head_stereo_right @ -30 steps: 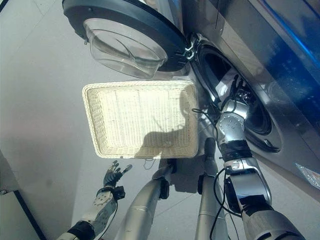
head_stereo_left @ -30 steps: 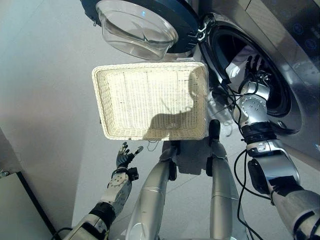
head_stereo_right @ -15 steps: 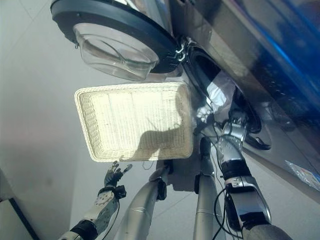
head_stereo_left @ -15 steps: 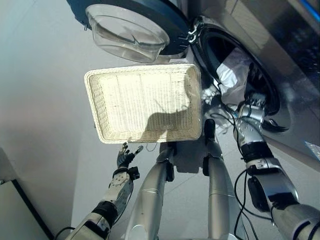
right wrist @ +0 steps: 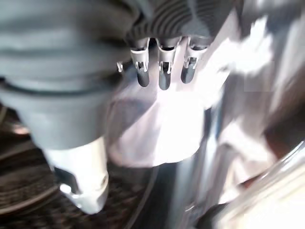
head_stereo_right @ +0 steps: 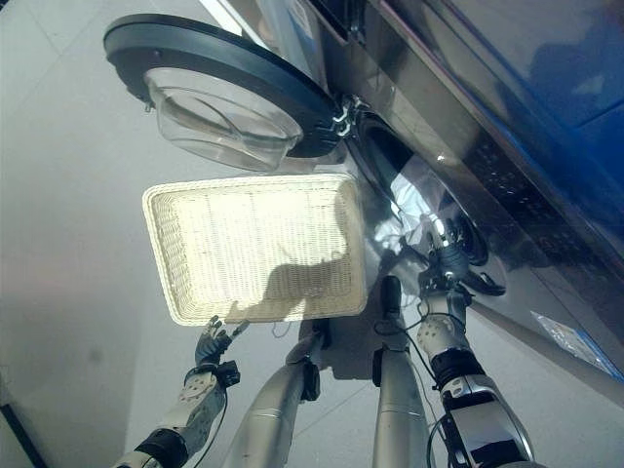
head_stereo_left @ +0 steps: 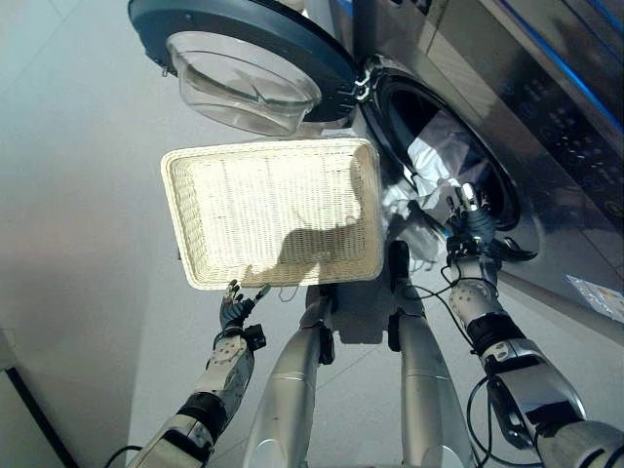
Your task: Put the clothes into the washing machine.
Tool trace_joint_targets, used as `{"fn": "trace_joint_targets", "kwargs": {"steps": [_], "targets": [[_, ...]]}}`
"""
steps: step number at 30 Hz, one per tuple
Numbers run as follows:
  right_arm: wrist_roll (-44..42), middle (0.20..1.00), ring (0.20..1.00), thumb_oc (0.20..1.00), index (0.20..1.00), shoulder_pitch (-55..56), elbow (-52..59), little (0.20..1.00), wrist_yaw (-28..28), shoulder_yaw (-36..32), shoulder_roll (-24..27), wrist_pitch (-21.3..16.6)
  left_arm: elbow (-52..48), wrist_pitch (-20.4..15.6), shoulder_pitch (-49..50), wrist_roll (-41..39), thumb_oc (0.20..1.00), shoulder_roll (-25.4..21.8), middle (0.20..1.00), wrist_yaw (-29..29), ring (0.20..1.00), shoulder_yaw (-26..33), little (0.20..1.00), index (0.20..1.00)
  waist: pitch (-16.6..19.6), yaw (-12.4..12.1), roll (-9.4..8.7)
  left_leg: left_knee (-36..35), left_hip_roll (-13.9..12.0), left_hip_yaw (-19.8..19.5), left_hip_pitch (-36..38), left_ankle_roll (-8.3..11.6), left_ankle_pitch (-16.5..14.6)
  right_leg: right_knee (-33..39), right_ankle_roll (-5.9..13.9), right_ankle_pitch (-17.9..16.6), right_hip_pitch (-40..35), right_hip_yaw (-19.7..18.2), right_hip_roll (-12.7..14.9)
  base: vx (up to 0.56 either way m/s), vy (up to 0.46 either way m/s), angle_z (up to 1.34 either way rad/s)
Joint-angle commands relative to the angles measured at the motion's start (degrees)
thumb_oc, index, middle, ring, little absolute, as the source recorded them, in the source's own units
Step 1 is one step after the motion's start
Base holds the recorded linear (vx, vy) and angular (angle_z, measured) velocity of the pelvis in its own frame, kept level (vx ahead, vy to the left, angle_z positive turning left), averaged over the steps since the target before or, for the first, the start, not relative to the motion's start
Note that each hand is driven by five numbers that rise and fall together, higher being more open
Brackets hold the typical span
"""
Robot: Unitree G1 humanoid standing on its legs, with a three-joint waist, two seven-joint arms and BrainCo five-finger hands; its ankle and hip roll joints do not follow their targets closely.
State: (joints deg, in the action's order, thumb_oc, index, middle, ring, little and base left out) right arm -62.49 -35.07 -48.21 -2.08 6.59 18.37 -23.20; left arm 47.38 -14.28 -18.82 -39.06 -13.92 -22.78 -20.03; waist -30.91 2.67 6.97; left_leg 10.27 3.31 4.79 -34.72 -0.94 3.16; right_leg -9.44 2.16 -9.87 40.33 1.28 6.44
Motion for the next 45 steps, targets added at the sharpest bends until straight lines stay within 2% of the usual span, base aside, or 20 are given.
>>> {"fn": "trace_joint_targets", "kwargs": {"steps": [1, 3, 6, 9, 18, 20, 23, 26, 29, 33, 35, 36, 37, 38, 40, 41, 43, 45], "targets": [[1.77, 1.0, 1.0, 1.0, 1.0, -0.48, -1.9, 1.0, 2.51, 0.84, 0.31, 4.27, 3.28, -1.11, -1.64, 0.1, 1.0, -0.96, 1.0, -0.74, 1.0, 3.33, 1.0, 1.0, 1.12, -1.6, 0.87, -6.0, -1.08, -0.33, -0.31, 3.79, 3.88, -2.76, 2.66, 4.8, 0.26, 2.8, -3.01, 0.0, 0.0, 0.0], [0.82, 1.0, 1.0, 1.0, 1.0, -1.09, -4.71, 1.0, 2.95, 0.67, -0.05, 7.01, 4.04, -1.41, -2.45, 0.16, 1.0, -0.67, 1.0, -0.54, 1.0, 3.35, 1.0, 1.0, 1.12, -1.93, 1.13, -6.38, -1.13, -0.56, -0.99, 3.86, 4.28, -2.86, 2.67, 4.91, 0.77, 2.88, -3.03, -0.01, 0.005, 0.04], [-2.73, 1.0, 1.0, 1.0, 1.0, -2.71, -10.21, 1.0, 3.05, -0.35, -0.65, 13.45, 5.0, -1.76, -3.8, 0.03, 1.0, -0.07, 1.0, -0.29, 1.0, 2.84, 1.0, 1.0, 1.12, -2.67, 1.86, -6.78, -1.07, -1.08, -2.28, 4.04, 4.93, -3.27, 2.61, 5.19, 1.84, 3.3, -2.96, 0.01, -0.011, 0.06], [-5.35, 1.0, 1.0, 1.0, 1.0, -4.22, -13.77, 1.0, 2.59, -1.32, -0.49, 16.05, 5.37, -1.88, -4.54, -0.06, 1.0, 0.41, 1.0, -0.11, 1.0, 2.43, 1.0, 1.0, 1.12, -3.32, 2.53, -6.64, -1.13, -1.25, -3.58, 4.24, 5.31, -3.86, 2.49, 5.47, 2.96, 3.76, -2.77, 0.02, -0.018, 0.04], [-12.61, 1.0, 1.0, 1.0, 1.0, -8.44, -19.0, 1.0, -2.69, -4.46, 1.47, 18.52, 5.34, -2.5, -5.45, -0.17, 1.0, 1.52, 1.0, -0.07, 1.0, 0.94, 1.0, 1.0, 1.12, -5.32, 5.06, -4.61, -1.48, -2.58, -9.43, 5.0, 6.5, -9.07, 1.76, 7.91, 8.58, 4.59, -3.25, 0.05, -0.048, 0.04], [-16.68, 1.0, 1.0, 1.0, 1.0, -9.47, -20.44, 1.0, -5.04, -5.61, 2.45, 18.92, 4.89, -3.13, -5.07, -0.38, 1.0, 1.85, 1.0, -0.02, 1.0, 0.11, 1.0, 1.0, 1.12, -5.75, 5.88, -3.45, -1.66, -2.94, -11.02, 5.25, 6.03, -11.55, 1.63, 9.74, 10.56, 4.46, -3.32, 0.08, -0.075, 0.06], [-21.01, 1.0, 1.0, 1.0, 1.0, -10.56, -21.13, 1.0, -7.9, -6.93, 3.59, 18.8, 3.44, -3.69, -4.76, -0.6, 1.0, 1.94, 1.0, -0.52, 1.0, -0.72, 1.0, 1.0, 1.12, -6.35, 6.72, -2.55, -2.44, -2.75, -13.68, 5.47, 6.64, -13.3, 1.35, 10.06, 13.32, 4.68, -3.77, 0.06, -0.097, 0.11], [-23.06, 1.0, 1.0, 1.0, 1.0, -11.72, -21.41, 1.0, -10.9, -7.54, 4.5, 17.22, 1.88, -4.06, -4.3, -0.71, 1.0, 1.75, 1.0, -0.79, 1.0, -1.75, 1.0, 1.0, 1.12, -6.83, 7.32, -1.93, -3.0, -2.47, -15.19, 5.8, 6.4, -15.48, 1.34, 11.5, 14.99, 4.87, -3.91, 0.06, -0.105, 0.12], [-23.45, 1.0, 1.0, 1.0, 1.0, -14.81, -21.04, 1.0, -14.63, -8.22, 6.26, 12.98, -0.5, -4.82, -4.26, -1.25, 1.0, 0.9, 1.0, -0.93, 1.0, -3.18, 1.0, 1.0, 1.12, -7.82, 8.06, -1.26, -4.04, -2.59, -18.79, 6.02, 7.32, -17.23, 1.18, 11.38, 18.45, 5.1, -4.33, 0.06, -0.115, 0.07], [-22.55, 1.0, 1.0, 1.0, 1.0, -17.53, -19.93, 1.0, -16.79, -7.85, 7.86, 9.16, -3.25, -5.19, -3.77, -1.48, 1.0, 0.16, 1.0, -1.33, 1.0, -4.84, 1.0, 1.0, 1.12, -8.17, 8.33, -0.06, -4.15, -2.83, -20.73, 6.26, 6.63, -18.73, 1.09, 12.27, 20.53, 5.03, -4.09, 0.03, -0.076, 0.02], [-19.25, 1.0, 1.0, 1.0, 1.0, -19.24, -17.52, 1.0, -17.28, -7.32, 8.72, 3.53, -5.93, -4.61, -3.75, -1.58, 1.0, -0.97, 1.0, -2.46, 1.0, -6.01, 1.0, 1.0, 1.12, -8.62, 8.11, 1.04, -4.27, -3.34, -22.37, 6.09, 6.3, -19.42, 1.02, 12.14, 21.99, 5.24, -3.9, 0.01, -0.091, 0.02], [-18.93, 1.0, 1.0, 1.0, 1.0, -19.49, -17.3, 1.0, -17.27, -7.26, 8.81, 2.71, -6.11, -4.57, -3.79, -1.64, 1.0, -1.1, 1.0, -2.51, 1.0, -6.05, 1.0, 1.0, 1.12, -8.67, 8.08, 1.16, -4.3, -3.38, -22.57, 6.08, 6.25, -19.5, 1.03, 12.14, 22.16, 5.29, -3.86, 0.01, -0.106, 0.0], [-16.55, 1.0, 1.0, 1.0, 1.0, -20.5, -15.1, 1.0, -16.91, -7.02, 9.17, -1.91, -7.51, -4.49, -3.66, -1.33, 1.0, -1.68, 1.0, -3.1, 1.0, -6.42, 1.0, 1.0, 1.12, -9.02, 7.89, 1.34, -4.27, -3.82, -23.47, 5.96, 6.12, -19.8, 1.14, 12.15, 22.88, 5.49, -3.76, 0.0, -0.073, -0.01], [-16.42, 1.0, 1.0, 1.0, 1.0, -20.48, -14.98, 1.0, -17.05, -7.06, 9.1, -1.97, -7.58, -4.45, -3.64, -1.31, 1.0, -1.71, 1.0, -3.16, 1.0, -6.42, 1.0, 1.0, 1.12, -9.02, 7.89, 1.38, -4.27, -3.85, -23.52, 5.96, 6.11, -19.83, 1.14, 12.16, 22.92, 5.52, -3.75, 0.0, -0.1, 0.01], [-7.14, 1.0, 1.0, 1.0, 1.0, -23.13, -11.48, 1.0, -18.45, -5.55, 9.98, -7.08, -9.43, -4.27, -3.43, -1.1, 1.0, -2.37, 1.0, -4.02, 1.0, -6.99, 1.0, 1.0, 1.12, -9.44, 7.64, 0.94, -4.24, -4.24, -24.1, 5.94, 6.27, -19.34, 1.3, 11.72, 23.33, 5.77, -3.7, -0.01, -0.053, 0.05], [-3.57, 1.0, 1.0, 1.0, 1.0, -23.67, -10.08, 1.0, -19.52, -4.91, 10.34, -8.44, -9.96, -4.22, -3.29, -1.1, 1.0, -2.55, 1.0, -4.21, 1.0, -7.04, 1.0, 1.0, 1.12, -9.49, 7.59, 0.74, -4.26, -4.33, -24.1, 5.97, 6.3, -19.19, 1.36, 11.64, 23.35, 5.85, -3.66, -0.01, -0.015, 0.05], [4.96, 1.0, 1.0, 1.0, 1.0, -24.68, -6.0, 1.0, -21.26, -3.26, 11.09, -10.47, -11.11, -4.2, -2.76, -1.24, 1.0, -3.11, 1.0, -4.57, 1.0, -6.83, 1.0, 1.0, 1.12, -9.5, 7.36, 0.24, -4.29, -4.5, -24.05, 6.0, 6.43, -18.59, 1.44, 11.36, 23.26, 5.96, -3.72, -0.02, 0.012, 0.06], [7.9, 1.0, 1.0, 1.0, 1.0, -24.95, -3.73, 1.0, -21.51, -2.63, 11.52, -10.95, -11.51, -4.35, -2.2, -1.14, 1.0, -3.25, 1.0, -4.39, 1.0, -6.34, 1.0, 1.0, 1.12, -9.46, 7.21, 0.05, -4.25, -4.62, -23.92, 6.08, 6.5, -18.25, 1.51, 11.21, 23.14, 5.96, -3.79, -0.02, 0.02, 0.04]]}}
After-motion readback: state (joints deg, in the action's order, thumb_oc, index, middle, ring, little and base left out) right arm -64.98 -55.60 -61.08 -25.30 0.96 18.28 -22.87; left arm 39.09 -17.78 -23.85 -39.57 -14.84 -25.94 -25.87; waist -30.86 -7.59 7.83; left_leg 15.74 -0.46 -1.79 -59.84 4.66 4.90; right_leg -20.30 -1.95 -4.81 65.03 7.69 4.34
